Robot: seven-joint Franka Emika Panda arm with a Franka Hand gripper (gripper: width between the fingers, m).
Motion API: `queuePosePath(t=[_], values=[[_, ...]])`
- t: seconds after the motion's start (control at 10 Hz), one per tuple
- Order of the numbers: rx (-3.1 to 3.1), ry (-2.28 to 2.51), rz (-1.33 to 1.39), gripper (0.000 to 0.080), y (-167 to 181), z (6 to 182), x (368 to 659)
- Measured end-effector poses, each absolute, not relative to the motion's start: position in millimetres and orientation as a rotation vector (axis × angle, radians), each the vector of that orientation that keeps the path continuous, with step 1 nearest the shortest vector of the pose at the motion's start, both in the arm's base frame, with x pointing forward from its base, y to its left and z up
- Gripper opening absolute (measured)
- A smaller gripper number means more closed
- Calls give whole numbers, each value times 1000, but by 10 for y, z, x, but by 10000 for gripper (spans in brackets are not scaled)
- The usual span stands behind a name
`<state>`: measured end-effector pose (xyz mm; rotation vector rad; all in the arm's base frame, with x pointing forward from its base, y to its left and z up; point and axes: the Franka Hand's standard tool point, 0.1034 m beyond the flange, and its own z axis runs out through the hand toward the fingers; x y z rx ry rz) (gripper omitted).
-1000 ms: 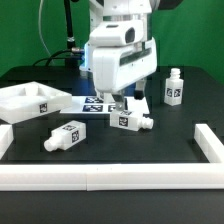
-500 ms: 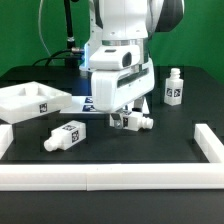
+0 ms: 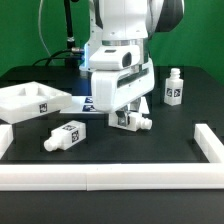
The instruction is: Assemble one leg
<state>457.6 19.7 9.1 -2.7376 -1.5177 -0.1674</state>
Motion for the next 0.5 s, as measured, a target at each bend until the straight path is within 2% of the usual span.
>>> queuePosePath(t=[0.5], values=[[-2547,-1855,-137,282,476,293,4613]])
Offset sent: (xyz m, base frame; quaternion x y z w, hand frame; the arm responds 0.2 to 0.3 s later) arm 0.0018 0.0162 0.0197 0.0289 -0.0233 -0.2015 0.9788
